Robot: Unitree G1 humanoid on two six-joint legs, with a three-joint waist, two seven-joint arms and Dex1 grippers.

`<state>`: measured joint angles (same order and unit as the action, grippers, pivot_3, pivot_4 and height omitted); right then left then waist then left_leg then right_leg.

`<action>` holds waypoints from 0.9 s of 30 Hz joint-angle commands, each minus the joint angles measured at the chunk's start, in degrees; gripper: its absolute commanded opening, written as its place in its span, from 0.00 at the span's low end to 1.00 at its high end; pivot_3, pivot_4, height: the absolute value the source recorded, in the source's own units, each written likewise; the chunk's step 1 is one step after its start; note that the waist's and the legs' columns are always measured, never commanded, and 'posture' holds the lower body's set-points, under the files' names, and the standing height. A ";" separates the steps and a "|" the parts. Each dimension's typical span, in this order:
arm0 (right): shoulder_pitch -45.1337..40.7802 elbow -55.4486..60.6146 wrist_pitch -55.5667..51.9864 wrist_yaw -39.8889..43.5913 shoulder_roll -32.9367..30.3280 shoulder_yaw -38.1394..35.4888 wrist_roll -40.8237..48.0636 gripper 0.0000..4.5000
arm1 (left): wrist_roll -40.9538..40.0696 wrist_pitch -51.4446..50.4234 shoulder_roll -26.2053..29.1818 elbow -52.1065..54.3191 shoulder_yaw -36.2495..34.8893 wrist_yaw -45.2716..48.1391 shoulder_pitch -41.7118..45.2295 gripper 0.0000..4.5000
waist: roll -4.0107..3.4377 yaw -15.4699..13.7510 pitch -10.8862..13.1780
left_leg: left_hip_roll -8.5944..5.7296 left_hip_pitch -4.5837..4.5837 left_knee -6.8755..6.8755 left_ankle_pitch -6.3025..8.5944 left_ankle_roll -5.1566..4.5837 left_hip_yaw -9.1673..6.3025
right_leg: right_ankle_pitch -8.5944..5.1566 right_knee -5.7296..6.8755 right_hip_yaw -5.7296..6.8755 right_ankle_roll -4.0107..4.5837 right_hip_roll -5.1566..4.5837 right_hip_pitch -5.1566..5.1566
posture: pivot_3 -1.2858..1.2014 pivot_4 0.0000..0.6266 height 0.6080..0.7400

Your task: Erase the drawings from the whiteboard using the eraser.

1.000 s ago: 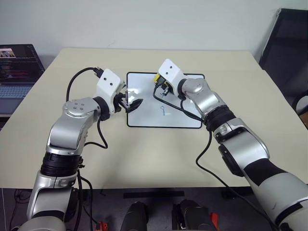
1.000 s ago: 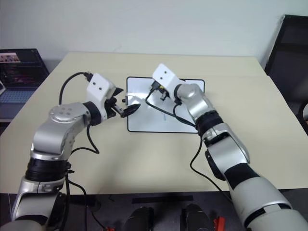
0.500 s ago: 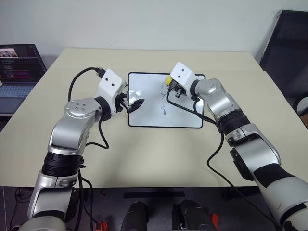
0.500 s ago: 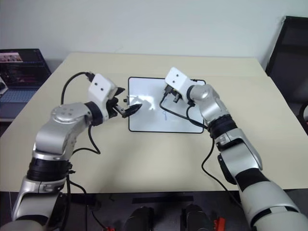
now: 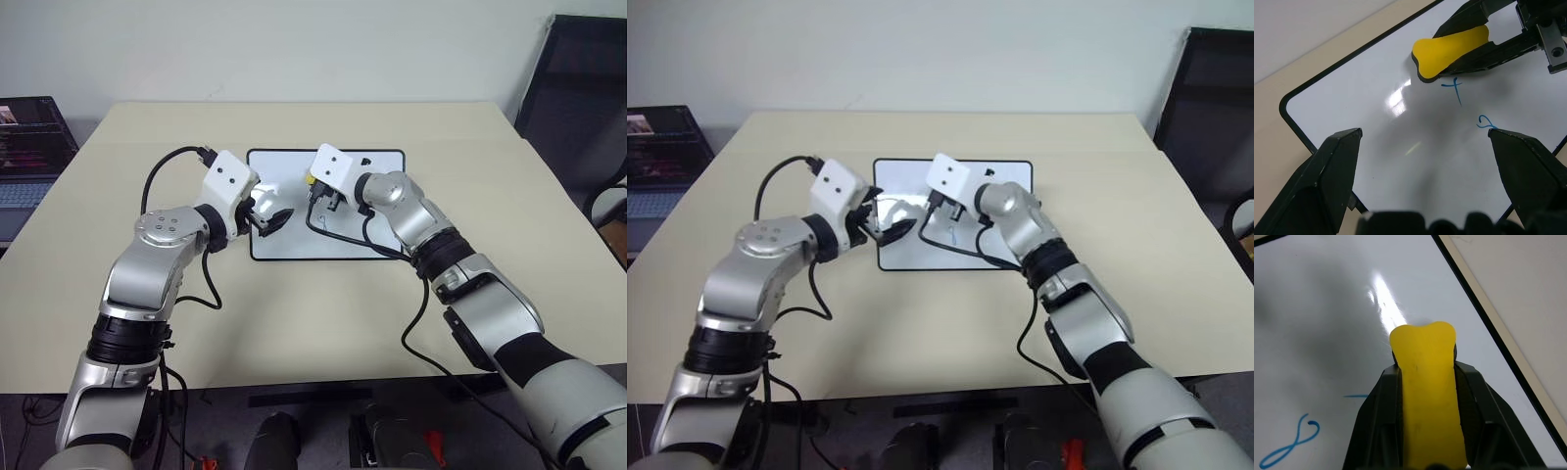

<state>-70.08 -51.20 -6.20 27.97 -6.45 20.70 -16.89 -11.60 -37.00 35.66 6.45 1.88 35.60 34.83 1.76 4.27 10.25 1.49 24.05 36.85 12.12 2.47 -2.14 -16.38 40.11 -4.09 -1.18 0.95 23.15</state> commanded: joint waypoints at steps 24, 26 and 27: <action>12.28 21.84 -10.14 5.31 -11.93 -5.86 3.33 0.24 | 0.66 1.98 -0.55 0.30 -0.19 0.63 1.61 1.00 | 0.00 -1.51 0.00 | -0.07 -0.57 0.07 0.00 0.00 -0.06 | -0.10 -0.18 0.14 -0.15 -0.01 -0.81 | 0.52 0.24 1.00; 12.77 27.28 -13.02 5.58 -10.53 -9.06 6.93 0.24 | 0.58 1.77 -0.54 0.33 -0.43 0.49 1.54 1.00 | -0.01 -1.43 0.05 | -0.05 -0.58 0.05 0.00 0.00 -0.06 | -0.11 -0.19 0.14 -0.16 0.00 -0.82 | 0.52 0.24 1.00; 13.04 29.17 -14.01 5.65 -10.18 -9.98 7.86 0.24 | 0.54 1.67 -0.53 0.36 -0.52 0.43 1.51 1.00 | -0.04 -1.38 0.08 | -0.04 -0.58 0.04 0.00 0.00 -0.07 | -0.11 -0.19 0.14 -0.15 0.00 -0.80 | 0.52 0.24 1.00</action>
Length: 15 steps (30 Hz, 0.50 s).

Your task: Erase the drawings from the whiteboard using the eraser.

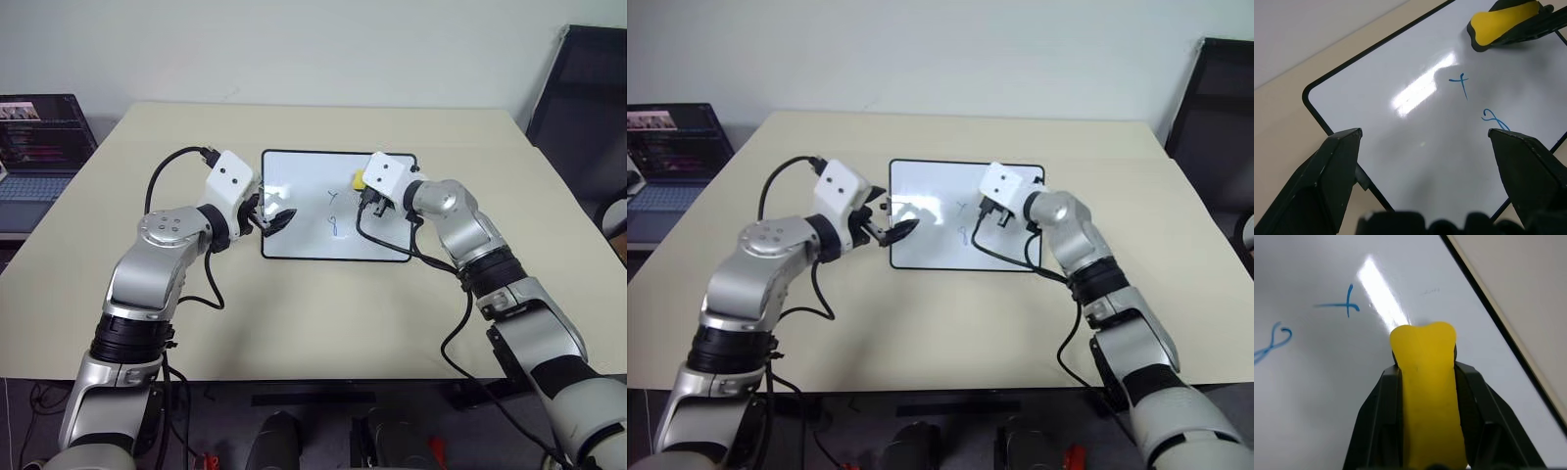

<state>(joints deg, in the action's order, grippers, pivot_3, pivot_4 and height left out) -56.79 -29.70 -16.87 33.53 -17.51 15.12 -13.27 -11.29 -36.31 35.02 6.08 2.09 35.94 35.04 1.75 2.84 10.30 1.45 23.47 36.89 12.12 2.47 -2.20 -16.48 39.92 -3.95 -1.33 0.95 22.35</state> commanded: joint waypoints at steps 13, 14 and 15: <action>22.44 46.11 -27.28 -1.47 -1.49 -20.22 20.93 0.24 | -6.10 -4.31 -1.17 7.46 -12.34 -4.88 -8.36 1.00 | -0.03 -0.30 0.04 | -0.01 0.90 -0.17 0.02 0.02 -0.26 | 0.05 -0.09 -0.01 0.11 -0.07 0.88 | 0.52 0.24 1.00; 24.04 47.54 -28.11 -1.86 -1.74 -20.84 21.56 0.24 | -6.32 -4.21 -1.29 8.07 -12.64 -5.04 -9.37 1.00 | -0.04 -0.30 0.04 | -0.01 0.90 -0.17 0.03 0.02 -0.26 | 0.05 -0.10 -0.01 0.10 -0.07 0.88 | 0.52 0.24 1.00; 25.63 48.94 -28.79 -2.24 -1.87 -21.38 22.12 0.24 | -6.88 -4.32 -1.34 8.78 -12.90 -4.82 -10.35 1.00 | -0.04 -0.31 0.05 | -0.02 0.90 -0.17 0.02 0.02 -0.25 | 0.05 -0.09 -0.02 0.10 -0.07 0.88 | 0.52 0.24 1.00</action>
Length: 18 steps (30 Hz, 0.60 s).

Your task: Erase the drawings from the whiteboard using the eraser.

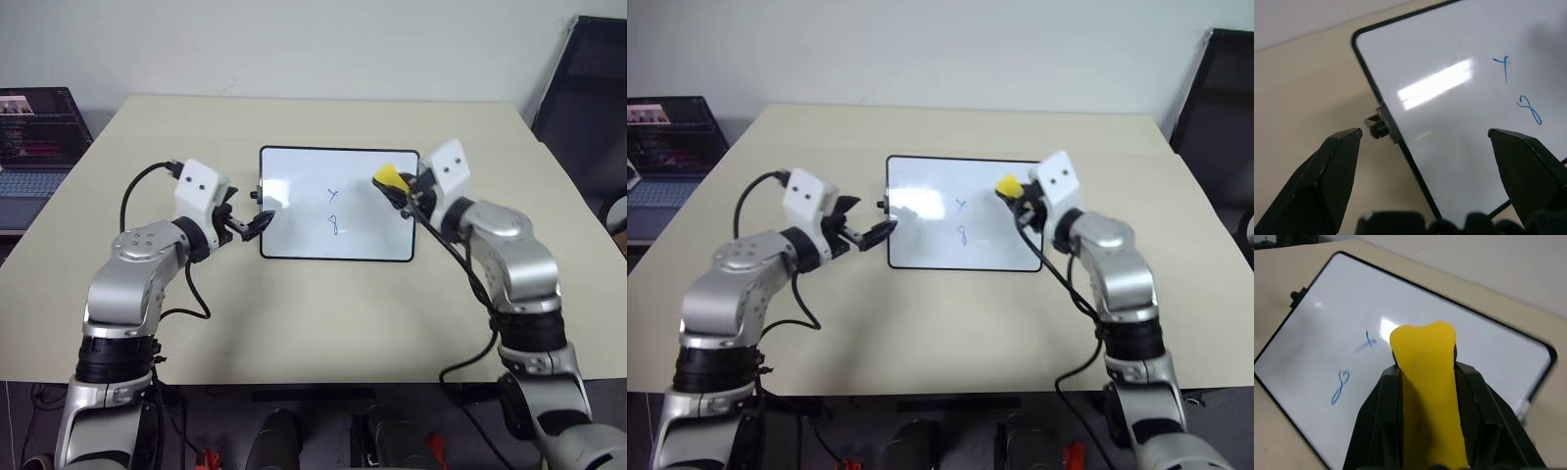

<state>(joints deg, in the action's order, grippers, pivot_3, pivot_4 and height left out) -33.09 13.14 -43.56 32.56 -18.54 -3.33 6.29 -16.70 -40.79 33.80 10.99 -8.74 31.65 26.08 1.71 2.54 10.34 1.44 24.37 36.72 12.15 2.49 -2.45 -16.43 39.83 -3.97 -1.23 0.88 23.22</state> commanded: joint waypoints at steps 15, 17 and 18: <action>18.12 14.37 6.35 -1.81 -1.29 2.48 5.20 0.24 | -4.52 10.84 -1.58 2.12 -3.79 2.28 -9.27 1.00 | 0.01 0.21 -0.01 | 0.04 -0.04 0.12 -0.01 0.00 0.29 | -0.15 0.02 -0.05 -0.25 0.06 -0.02 | 0.52 0.24 1.00; 17.66 14.90 7.33 -1.51 -1.08 3.45 5.87 0.24 | -4.98 11.65 -1.44 1.37 -3.96 2.76 -8.91 1.00 | 0.01 0.20 -0.01 | 0.05 -0.05 0.13 -0.01 0.00 0.29 | -0.15 0.02 -0.03 -0.25 0.08 -0.03 | 0.52 0.24 1.00; 17.43 15.04 7.79 -1.42 -1.06 3.86 6.03 0.24 | -5.11 11.98 -1.44 1.15 -4.00 2.97 -8.81 1.00 | 0.01 0.20 -0.01 | 0.05 -0.05 0.13 -0.01 0.00 0.30 | -0.15 0.02 -0.02 -0.26 0.09 -0.03 | 0.52 0.24 1.00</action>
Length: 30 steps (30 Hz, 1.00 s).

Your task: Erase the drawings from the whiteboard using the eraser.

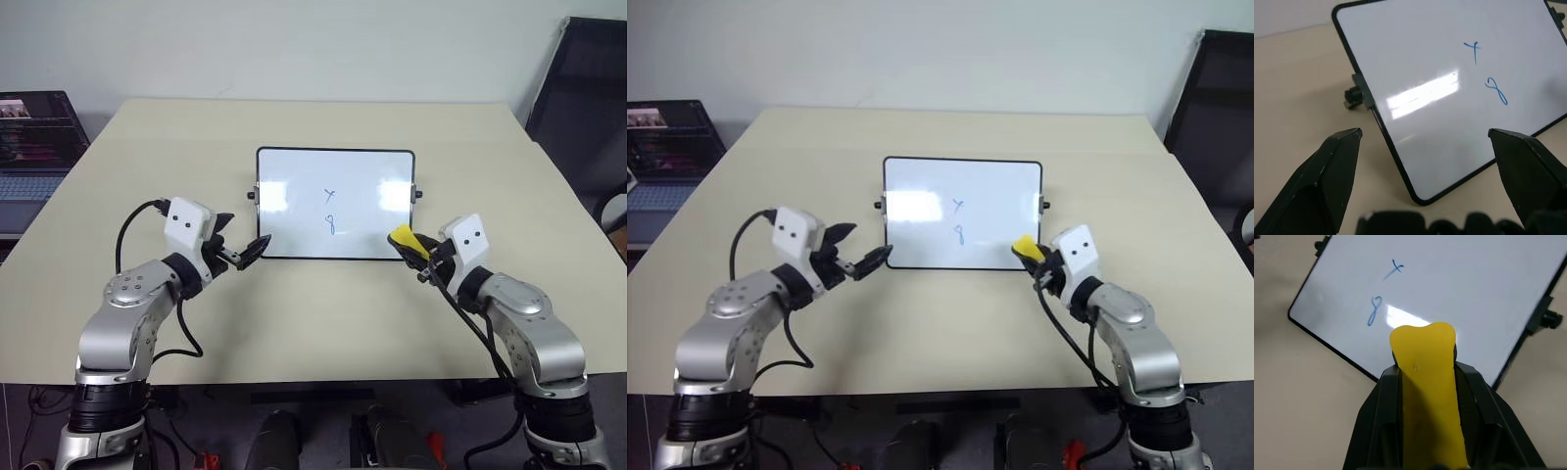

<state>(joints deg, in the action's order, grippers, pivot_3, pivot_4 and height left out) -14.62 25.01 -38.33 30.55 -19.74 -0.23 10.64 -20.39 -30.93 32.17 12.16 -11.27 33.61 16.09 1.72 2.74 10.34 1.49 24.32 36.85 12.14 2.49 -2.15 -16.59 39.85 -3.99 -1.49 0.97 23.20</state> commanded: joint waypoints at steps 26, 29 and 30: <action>-39.13 -39.05 16.46 -0.91 5.23 21.34 -16.47 0.24 | -0.58 4.95 4.76 -5.69 6.36 14.08 7.78 1.00 | 0.00 0.39 0.00 | -0.01 -0.02 -0.07 0.00 0.00 0.09 | 0.16 0.03 0.01 0.27 0.00 0.03 | 0.52 0.24 1.00; -42.27 -45.73 19.89 -1.35 6.61 21.42 -18.00 0.24 | -0.43 5.74 4.77 -6.20 6.46 14.46 7.43 1.00 | 0.00 0.41 0.00 | -0.02 -0.01 -0.08 0.00 0.00 0.09 | 0.16 0.03 0.01 0.28 -0.03 0.04 | 0.52 0.24 1.00; -43.21 -47.74 20.73 -1.51 7.14 21.35 -18.39 0.24 | -0.38 6.03 4.80 -6.35 6.47 14.61 7.22 1.00 | 0.00 0.45 0.00 | -0.02 -0.01 -0.08 0.01 0.00 0.08 | 0.16 0.03 0.01 0.28 -0.03 0.04 | 0.52 0.24 1.00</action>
<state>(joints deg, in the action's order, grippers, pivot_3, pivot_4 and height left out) -55.32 -21.61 -20.42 29.72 -13.22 21.73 -6.77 -21.06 -26.52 36.27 5.26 -4.36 47.80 22.86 1.72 3.19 10.34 1.47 24.31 36.77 12.14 2.48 -2.06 -16.42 39.88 -3.99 -1.21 0.94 23.24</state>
